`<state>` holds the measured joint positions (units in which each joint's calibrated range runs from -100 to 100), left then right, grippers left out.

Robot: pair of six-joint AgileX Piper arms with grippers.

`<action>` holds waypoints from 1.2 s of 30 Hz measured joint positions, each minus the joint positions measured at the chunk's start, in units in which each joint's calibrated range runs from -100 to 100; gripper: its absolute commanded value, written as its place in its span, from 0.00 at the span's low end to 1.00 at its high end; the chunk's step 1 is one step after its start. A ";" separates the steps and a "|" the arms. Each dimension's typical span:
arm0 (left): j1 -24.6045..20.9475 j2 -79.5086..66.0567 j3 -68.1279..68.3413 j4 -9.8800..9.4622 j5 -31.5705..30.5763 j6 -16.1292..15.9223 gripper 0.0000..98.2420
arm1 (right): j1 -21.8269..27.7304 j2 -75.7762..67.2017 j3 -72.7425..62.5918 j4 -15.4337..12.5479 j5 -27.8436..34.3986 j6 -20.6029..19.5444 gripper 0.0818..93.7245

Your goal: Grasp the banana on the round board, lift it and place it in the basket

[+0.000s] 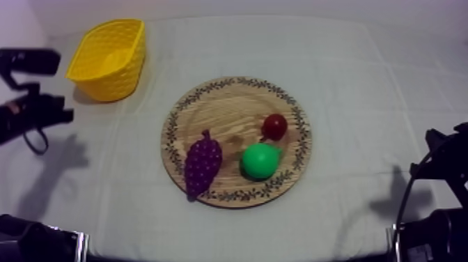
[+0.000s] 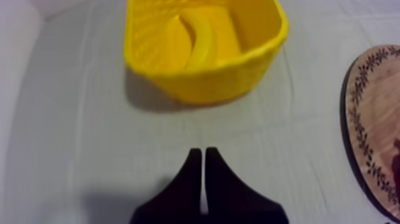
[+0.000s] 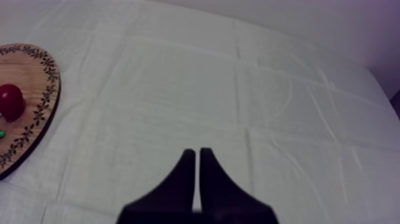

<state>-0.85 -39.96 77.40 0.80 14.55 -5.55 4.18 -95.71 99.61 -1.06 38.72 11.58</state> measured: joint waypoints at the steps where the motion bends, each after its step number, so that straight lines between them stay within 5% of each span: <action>1: -0.34 -2.90 2.26 0.00 -0.19 0.23 0.00 | 0.00 0.00 0.00 0.00 0.00 0.00 0.00; 11: -2.56 -29.03 21.30 -0.17 6.38 0.98 0.00 | 0.00 0.00 0.00 0.00 0.00 0.00 0.00; 19: -2.86 -46.92 21.78 -2.81 18.07 2.69 0.00 | 0.00 0.00 0.00 0.00 0.00 0.00 0.00; 28: -1.11 -58.23 21.42 -3.06 21.54 2.53 0.00 | 0.00 0.00 0.00 0.00 0.00 0.00 0.00; 36: 0.97 -59.69 21.42 -3.06 22.07 8.55 0.00 | 0.00 0.00 0.00 0.00 0.00 0.00 0.00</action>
<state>0.12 -99.65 98.82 -2.27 36.61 3.00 4.18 -95.71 99.61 -1.06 38.72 11.58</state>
